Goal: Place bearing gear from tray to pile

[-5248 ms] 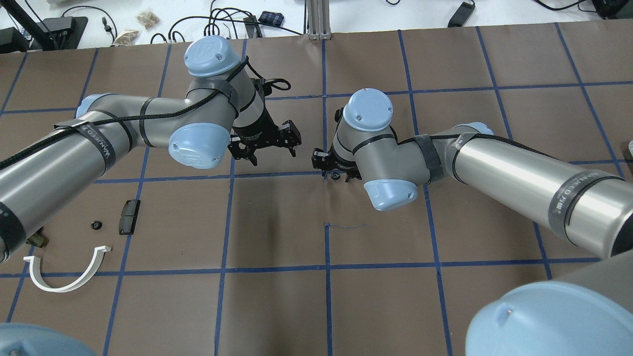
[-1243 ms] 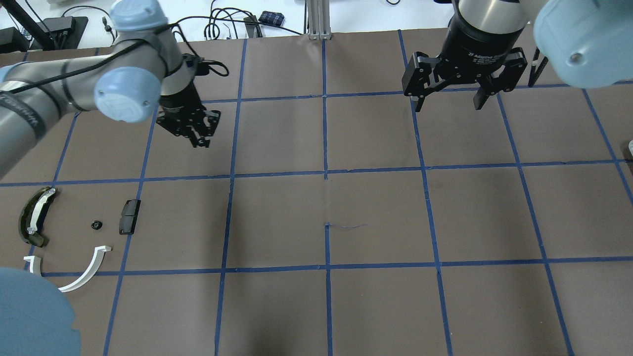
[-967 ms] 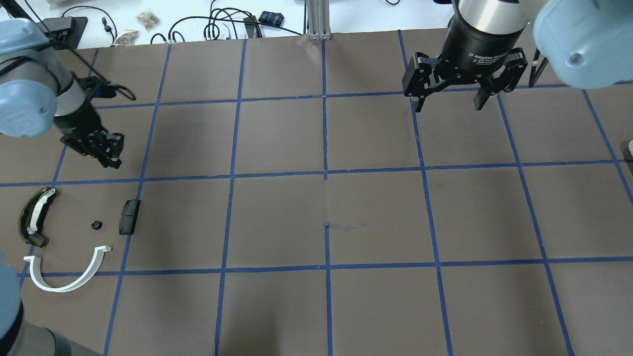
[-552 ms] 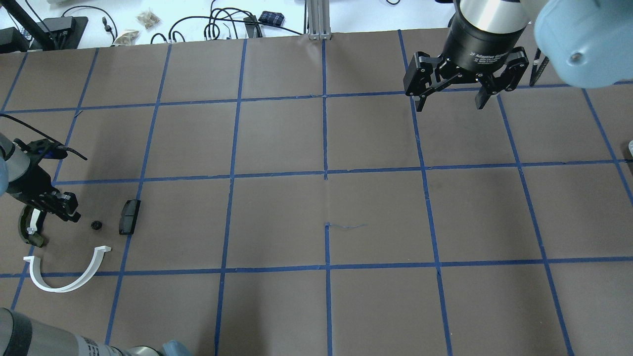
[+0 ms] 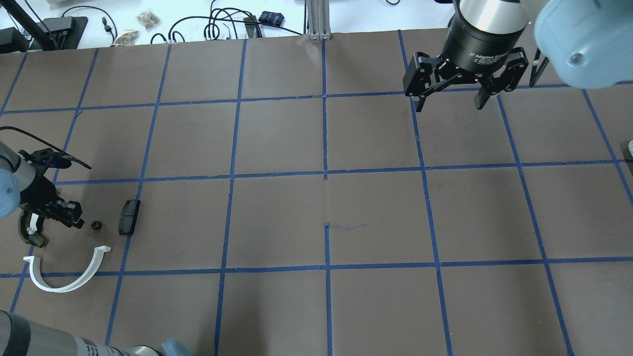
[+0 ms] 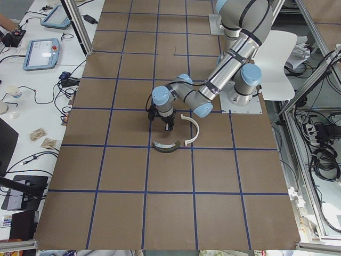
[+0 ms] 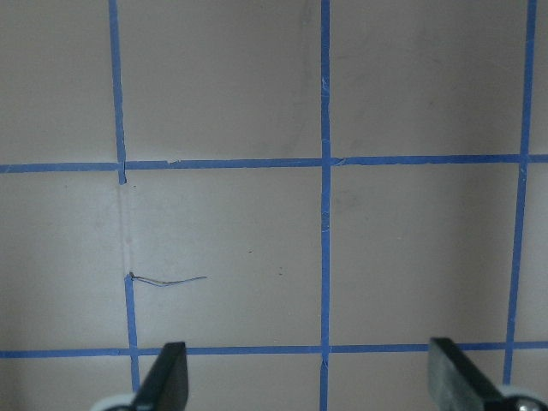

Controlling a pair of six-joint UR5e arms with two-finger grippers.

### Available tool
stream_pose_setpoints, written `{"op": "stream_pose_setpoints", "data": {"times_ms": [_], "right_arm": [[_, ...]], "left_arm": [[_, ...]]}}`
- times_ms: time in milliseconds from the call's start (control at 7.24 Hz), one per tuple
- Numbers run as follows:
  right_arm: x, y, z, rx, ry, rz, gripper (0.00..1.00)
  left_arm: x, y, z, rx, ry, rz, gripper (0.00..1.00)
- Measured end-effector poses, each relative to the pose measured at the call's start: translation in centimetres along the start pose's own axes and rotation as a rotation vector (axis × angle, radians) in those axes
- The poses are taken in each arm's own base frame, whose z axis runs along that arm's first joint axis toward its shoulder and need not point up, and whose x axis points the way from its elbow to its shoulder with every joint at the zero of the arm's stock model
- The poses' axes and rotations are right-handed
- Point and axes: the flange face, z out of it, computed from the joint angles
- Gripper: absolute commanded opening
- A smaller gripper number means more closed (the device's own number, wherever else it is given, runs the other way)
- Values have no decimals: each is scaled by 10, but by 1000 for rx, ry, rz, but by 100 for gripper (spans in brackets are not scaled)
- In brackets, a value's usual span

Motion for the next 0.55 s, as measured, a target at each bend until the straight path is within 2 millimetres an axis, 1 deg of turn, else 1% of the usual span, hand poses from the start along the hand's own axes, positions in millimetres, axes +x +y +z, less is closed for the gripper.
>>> {"op": "stream_pose_setpoints", "data": {"times_ms": [276, 414, 552], "right_arm": [[0, 0, 0, 0, -1, 0, 100], [0, 0, 0, 0, -2, 0, 100], [0, 0, 0, 0, -2, 1, 100]], "left_arm": [[2, -3, 0, 18, 12, -3, 61], [4, -5, -3, 24, 10, -6, 69], [5, -7, -8, 39, 9, -6, 74]]}}
